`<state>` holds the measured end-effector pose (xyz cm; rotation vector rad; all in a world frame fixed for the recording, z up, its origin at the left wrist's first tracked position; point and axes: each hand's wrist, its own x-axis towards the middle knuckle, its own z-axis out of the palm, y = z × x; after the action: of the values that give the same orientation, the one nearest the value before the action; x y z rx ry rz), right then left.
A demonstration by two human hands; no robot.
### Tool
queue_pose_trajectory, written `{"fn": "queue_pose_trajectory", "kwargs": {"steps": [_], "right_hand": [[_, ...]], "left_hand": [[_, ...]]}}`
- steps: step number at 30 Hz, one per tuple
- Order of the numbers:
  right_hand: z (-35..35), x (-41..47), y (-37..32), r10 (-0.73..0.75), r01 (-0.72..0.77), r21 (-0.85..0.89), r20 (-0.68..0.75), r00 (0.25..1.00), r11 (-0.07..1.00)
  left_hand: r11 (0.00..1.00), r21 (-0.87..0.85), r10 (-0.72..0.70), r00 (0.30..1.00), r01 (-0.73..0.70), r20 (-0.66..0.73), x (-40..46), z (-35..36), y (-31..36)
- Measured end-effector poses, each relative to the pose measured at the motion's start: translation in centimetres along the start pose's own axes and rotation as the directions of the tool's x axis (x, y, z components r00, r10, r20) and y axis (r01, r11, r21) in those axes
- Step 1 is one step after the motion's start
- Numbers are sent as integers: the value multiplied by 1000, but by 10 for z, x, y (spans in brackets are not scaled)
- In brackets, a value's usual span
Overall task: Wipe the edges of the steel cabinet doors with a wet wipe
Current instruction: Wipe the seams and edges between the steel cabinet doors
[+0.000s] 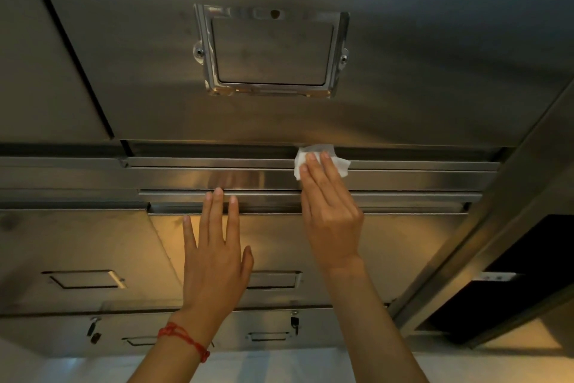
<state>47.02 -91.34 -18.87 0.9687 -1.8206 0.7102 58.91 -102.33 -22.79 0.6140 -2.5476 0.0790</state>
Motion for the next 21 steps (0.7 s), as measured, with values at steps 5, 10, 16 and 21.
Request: {"fn": "queue_pose_trajectory", "kwargs": {"steps": [5, 10, 16, 21], "right_hand": [[-10, -5, 17, 58, -57, -19, 18, 998, 998], [-8, -3, 14, 89, -89, 1, 1, 996, 996], [-10, -3, 19, 17, -18, 15, 47, 999, 1000], [-15, -6, 30, 102, -102, -3, -22, 995, 995]], "left_hand": [[1000, -14, -9, 1000, 9, -7, 0, 0, 2], [1000, -19, -19, 1000, 19, -14, 1, 0, 5], [998, -51, -33, 999, 31, -34, -2, 4, 17], [997, -65, 26, 999, -28, -35, -9, 12, 32]]}}
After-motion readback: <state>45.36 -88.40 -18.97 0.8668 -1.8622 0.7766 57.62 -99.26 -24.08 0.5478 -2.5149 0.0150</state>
